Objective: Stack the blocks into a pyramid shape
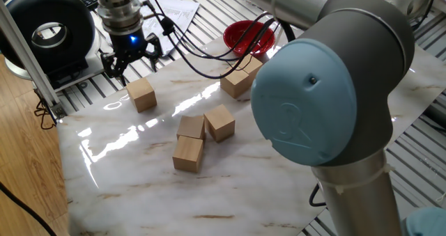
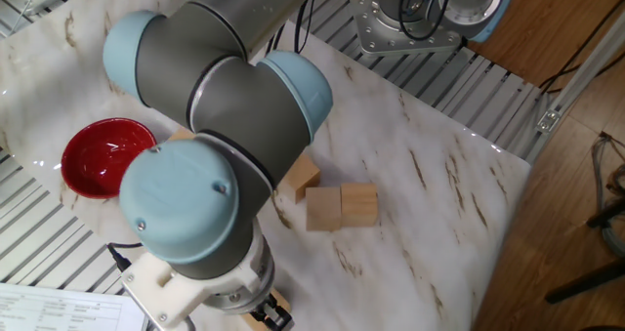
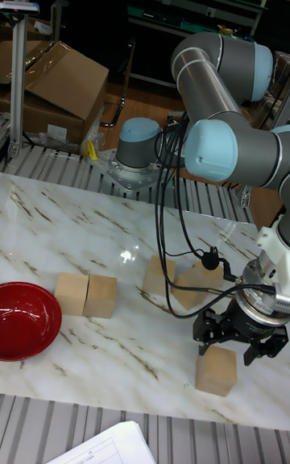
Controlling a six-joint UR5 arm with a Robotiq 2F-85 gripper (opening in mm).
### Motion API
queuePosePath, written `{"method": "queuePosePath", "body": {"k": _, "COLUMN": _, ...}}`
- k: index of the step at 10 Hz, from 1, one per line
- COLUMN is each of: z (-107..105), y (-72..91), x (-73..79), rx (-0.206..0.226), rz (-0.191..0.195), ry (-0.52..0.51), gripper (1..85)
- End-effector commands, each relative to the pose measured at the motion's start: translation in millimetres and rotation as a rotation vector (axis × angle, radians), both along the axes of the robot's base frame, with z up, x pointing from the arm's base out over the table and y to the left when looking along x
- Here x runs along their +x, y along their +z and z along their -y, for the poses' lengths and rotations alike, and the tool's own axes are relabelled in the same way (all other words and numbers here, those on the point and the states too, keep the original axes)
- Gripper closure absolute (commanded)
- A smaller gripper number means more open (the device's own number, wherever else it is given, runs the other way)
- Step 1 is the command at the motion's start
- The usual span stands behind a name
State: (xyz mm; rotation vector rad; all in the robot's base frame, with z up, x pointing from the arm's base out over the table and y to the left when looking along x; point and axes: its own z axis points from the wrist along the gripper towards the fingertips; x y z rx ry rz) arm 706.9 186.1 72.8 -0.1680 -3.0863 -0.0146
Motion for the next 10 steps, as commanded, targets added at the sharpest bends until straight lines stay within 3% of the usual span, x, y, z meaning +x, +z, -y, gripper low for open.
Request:
{"method": "queuePosePath", "body": {"k": 1, "z": -3, "y": -9.9, "x": 0.7, "rx": 0.007, "rz": -0.005, "ry": -0.027, "gripper": 9.0}}
{"method": "queuePosePath", "body": {"k": 10, "z": -3, "y": -22.0, "x": 1.6, "rx": 0.006, "rz": 0.007, "ry": -0.033, "gripper": 13.7}}
